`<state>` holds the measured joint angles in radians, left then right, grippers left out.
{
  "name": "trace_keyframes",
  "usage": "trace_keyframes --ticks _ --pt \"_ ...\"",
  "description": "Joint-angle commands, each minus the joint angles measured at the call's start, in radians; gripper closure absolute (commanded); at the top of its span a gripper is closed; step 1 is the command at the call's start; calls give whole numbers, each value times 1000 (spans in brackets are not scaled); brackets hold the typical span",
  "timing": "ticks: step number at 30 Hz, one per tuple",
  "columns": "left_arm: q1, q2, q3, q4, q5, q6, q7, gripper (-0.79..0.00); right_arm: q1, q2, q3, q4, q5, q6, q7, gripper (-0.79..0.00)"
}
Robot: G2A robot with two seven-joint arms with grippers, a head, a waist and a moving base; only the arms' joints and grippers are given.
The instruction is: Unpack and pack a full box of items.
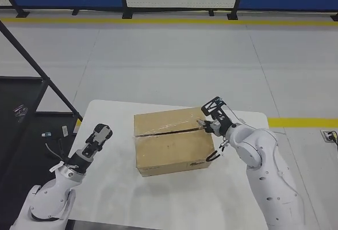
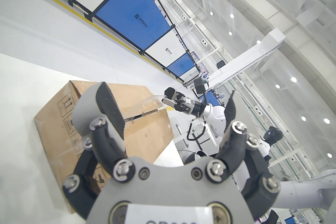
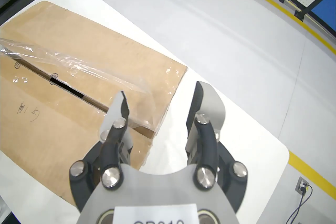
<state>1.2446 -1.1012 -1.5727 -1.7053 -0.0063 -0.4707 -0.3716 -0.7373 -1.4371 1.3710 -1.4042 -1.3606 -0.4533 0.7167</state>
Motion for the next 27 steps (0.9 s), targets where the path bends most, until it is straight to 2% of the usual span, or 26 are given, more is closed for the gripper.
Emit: trace_keyframes --ticks 1,6,13,21,27 --pt "0 0 0 0 0 0 0 -785 9 2 -1 17 15 -10 7 0" --pt "0 0 0 0 0 0 0 -785 12 7 -4 22 44 -22 -10 0" --pt "0 0 0 0 0 0 0 -785 -56 18 7 -110 74 -27 -28 0" --pt "0 0 0 0 0 0 0 -785 -157 29 -4 -336 95 16 73 0" --pt "2 0 2 -4 0 1 1 -785 -217 37 -11 -480 161 39 210 0"
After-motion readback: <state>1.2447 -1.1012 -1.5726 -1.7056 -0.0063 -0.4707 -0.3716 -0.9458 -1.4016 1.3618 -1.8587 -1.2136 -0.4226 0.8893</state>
